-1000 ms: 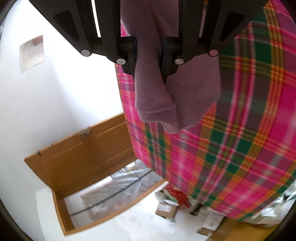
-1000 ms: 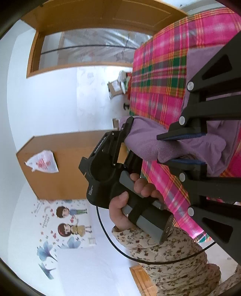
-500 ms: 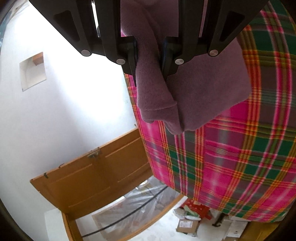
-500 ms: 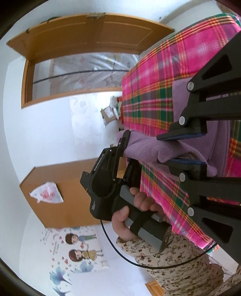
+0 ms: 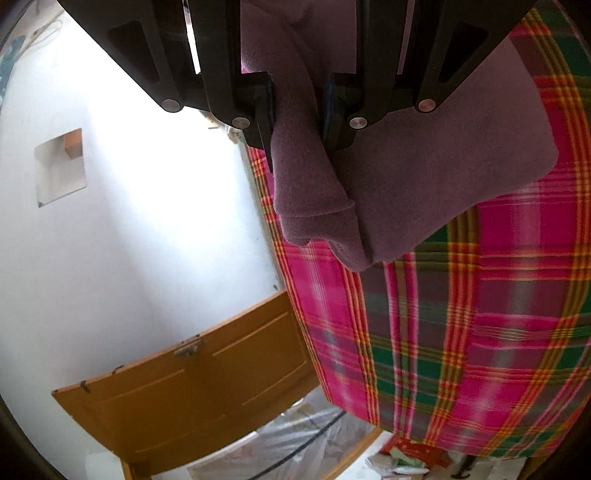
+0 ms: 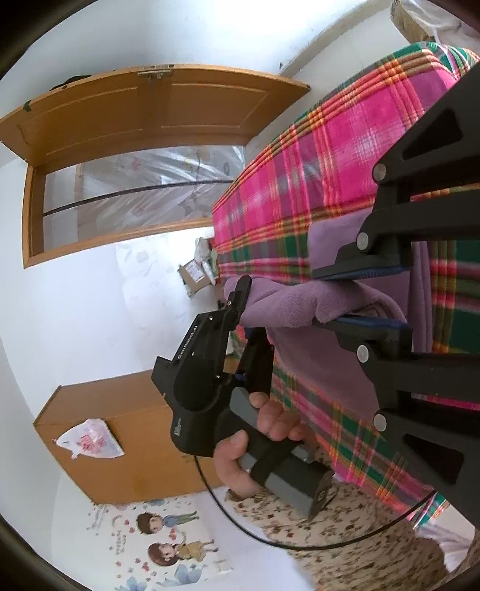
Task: Fold clothes
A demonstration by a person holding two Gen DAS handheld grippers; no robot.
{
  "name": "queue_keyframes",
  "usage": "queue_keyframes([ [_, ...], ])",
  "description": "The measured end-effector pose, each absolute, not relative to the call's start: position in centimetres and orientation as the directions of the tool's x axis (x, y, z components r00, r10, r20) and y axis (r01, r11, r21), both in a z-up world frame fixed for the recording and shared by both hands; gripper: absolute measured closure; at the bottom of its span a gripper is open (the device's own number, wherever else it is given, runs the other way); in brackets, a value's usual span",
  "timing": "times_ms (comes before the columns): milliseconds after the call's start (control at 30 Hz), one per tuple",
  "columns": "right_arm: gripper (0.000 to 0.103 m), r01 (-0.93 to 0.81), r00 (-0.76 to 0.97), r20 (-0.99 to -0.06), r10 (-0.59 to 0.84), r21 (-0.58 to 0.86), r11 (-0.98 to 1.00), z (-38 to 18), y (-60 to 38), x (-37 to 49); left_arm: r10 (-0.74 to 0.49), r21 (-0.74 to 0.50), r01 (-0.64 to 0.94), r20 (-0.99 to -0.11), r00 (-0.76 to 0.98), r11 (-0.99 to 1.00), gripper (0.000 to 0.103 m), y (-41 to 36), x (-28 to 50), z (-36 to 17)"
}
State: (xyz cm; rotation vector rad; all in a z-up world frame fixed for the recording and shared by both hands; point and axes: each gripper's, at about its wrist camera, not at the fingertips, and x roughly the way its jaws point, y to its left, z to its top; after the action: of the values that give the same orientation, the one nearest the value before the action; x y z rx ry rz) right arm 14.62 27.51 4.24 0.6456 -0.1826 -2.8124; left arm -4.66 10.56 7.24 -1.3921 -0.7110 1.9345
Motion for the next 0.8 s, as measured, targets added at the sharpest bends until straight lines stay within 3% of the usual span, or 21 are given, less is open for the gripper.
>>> queue_keyframes([
  [433,0.085,0.12,-0.823,-0.528,-0.211,0.2,-0.972,0.6,29.4,12.6,0.743,-0.73,-0.138,-0.659,-0.115,-0.669,0.083,13.9,-7.6,2.3],
  [733,0.084,0.076,-0.797,-0.567,-0.208,0.247,-0.966,-0.8,30.1,12.2,0.772,-0.755,-0.163,-0.629,-0.092,-0.635,0.079,13.3,-8.0,1.7],
  [800,0.084,0.063,-0.787,-0.577,-0.217,0.275,-0.959,-1.1,30.4,12.2,0.781,-0.763,-0.17,-0.617,-0.092,-0.623,0.075,13.0,-7.8,1.8],
])
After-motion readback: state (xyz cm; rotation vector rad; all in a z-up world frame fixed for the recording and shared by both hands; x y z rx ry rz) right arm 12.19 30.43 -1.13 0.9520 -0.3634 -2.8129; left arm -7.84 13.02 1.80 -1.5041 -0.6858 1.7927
